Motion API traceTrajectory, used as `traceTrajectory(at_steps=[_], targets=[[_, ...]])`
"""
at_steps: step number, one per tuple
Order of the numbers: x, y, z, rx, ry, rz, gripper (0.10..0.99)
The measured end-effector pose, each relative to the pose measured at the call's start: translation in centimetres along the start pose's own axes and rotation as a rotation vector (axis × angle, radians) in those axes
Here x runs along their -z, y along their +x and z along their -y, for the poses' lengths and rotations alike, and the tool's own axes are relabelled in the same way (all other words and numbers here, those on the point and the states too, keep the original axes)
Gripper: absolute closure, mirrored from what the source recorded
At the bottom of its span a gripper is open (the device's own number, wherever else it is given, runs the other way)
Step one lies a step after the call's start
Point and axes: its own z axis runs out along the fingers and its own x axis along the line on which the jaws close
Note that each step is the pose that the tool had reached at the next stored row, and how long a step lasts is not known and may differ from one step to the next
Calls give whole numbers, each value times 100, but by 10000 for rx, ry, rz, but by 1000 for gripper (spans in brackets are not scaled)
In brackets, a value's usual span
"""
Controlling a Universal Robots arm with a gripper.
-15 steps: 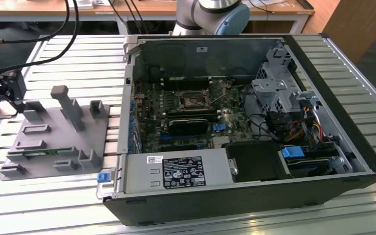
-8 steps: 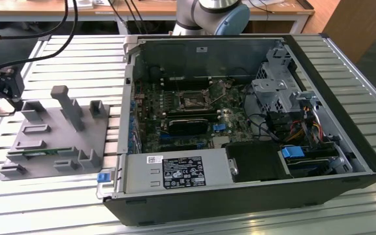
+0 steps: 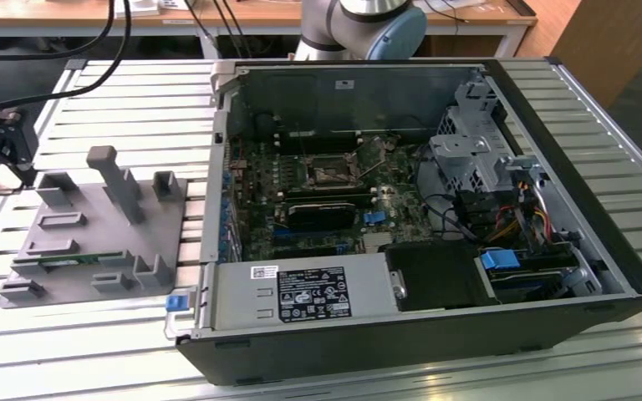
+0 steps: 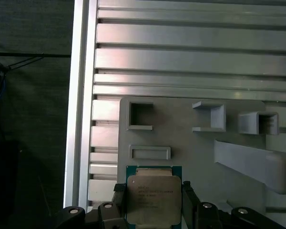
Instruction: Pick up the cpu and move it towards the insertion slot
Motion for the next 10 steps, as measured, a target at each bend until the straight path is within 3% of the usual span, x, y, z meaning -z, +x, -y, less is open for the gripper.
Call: traceTrajectory(at_steps=[10], targets=[[70, 0, -4, 0, 0, 1, 541]])
